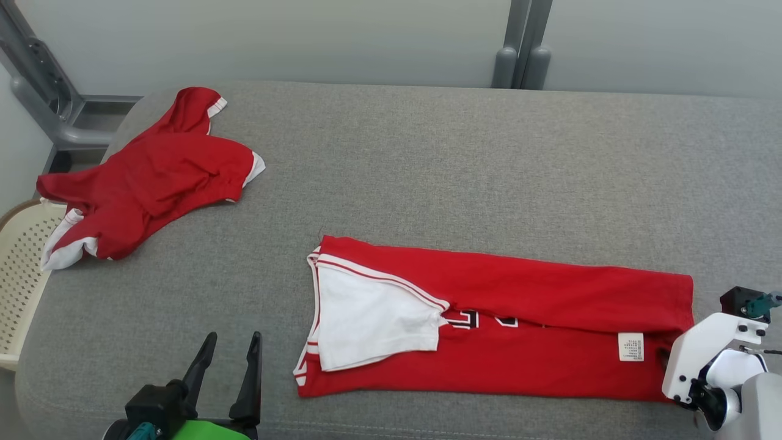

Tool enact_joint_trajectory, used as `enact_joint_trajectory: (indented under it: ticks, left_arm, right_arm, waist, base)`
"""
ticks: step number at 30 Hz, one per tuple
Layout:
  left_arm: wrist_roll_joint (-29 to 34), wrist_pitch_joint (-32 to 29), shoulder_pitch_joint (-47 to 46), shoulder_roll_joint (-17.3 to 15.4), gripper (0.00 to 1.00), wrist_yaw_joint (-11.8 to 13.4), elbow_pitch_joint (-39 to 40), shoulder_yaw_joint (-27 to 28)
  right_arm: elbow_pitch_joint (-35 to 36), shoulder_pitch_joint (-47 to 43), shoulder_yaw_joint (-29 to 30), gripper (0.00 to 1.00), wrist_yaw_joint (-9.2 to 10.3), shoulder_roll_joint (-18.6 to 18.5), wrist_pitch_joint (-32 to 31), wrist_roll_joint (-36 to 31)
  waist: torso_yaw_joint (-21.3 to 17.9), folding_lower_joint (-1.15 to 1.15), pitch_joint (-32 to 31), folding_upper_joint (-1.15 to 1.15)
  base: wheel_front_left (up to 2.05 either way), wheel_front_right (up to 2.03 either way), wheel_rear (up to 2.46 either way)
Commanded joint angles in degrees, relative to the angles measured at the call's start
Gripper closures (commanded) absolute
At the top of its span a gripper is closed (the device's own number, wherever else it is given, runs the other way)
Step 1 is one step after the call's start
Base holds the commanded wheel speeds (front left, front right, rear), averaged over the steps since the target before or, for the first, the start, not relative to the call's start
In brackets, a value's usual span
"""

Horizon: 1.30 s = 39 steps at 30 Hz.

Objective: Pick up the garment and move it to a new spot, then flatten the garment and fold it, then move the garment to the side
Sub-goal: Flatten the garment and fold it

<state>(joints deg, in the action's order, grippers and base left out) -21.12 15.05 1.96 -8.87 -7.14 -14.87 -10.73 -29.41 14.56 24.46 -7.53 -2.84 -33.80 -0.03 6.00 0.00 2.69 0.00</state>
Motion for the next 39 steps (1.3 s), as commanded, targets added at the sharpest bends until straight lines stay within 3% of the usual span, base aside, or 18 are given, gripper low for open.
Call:
enact_joint_trajectory:
  ticks: [1, 15, 34, 35, 36, 37, 39]
  left_arm:
    - [-0.1, 0.2, 0.7, -0.3, 0.00, -0.3, -0.1, 0.0]
    - [-0.3, 0.2, 1.8, -0.8, 0.00, -0.2, 0.1, -0.3]
    - [-0.8, 0.2, -2.1, -0.7, 0.00, -0.2, 0.2, -0.9]
    - [-0.8, 0.2, -2.1, -0.7, 0.00, -0.2, 0.1, -0.9]
    - [-0.7, 0.2, -2.2, -0.7, 0.00, -0.2, 0.1, -0.9]
    - [-0.7, 0.2, -2.3, -0.7, 0.00, -0.3, 0.0, -0.9]
    - [-0.5, 0.2, -2.6, -0.6, 0.00, -0.3, 0.0, -0.8]
  right_arm:
    - [0.6, -1.4, 0.1, 0.00, 0.08, -0.1, -0.8, 0.3]
    - [16.1, -4.5, 1.0, 0.00, 0.08, -0.5, -4.5, 2.4]
    - [7.8, -0.2, 2.1, 0.00, 0.08, -0.1, -5.6, 2.1]
    - [7.1, 0.0, 2.1, 0.02, 0.08, -0.1, -5.9, 2.3]
    - [6.5, 0.1, 1.9, 0.29, 0.07, 0.0, -6.1, 2.6]
    - [5.8, 0.3, 1.7, 0.48, 0.05, 0.1, -6.5, 3.2]
    - [4.8, 0.6, 1.3, 0.61, 0.04, 0.1, -6.7, 3.8]
  waist:
    - [-0.3, 0.00, -0.5, 0.00]
    - [-1.2, 0.00, -1.9, 0.00]
    - [1.6, 0.00, 4.4, 0.00]
    - [1.6, 0.00, 4.5, 0.00]
    - [1.6, 0.00, 4.7, 0.00]
    - [1.6, 0.00, 4.8, 0.00]
    - [1.6, 0.00, 4.8, 0.00]
  base:
    - [0.00, 0.00, 0.00]
    - [0.00, 0.00, 0.00]
    - [0.00, 0.00, 0.00]
    - [0.00, 0.00, 0.00]
    - [0.00, 0.00, 0.00]
    - [0.00, 0.00, 0.00]
    - [0.00, 0.00, 0.00]
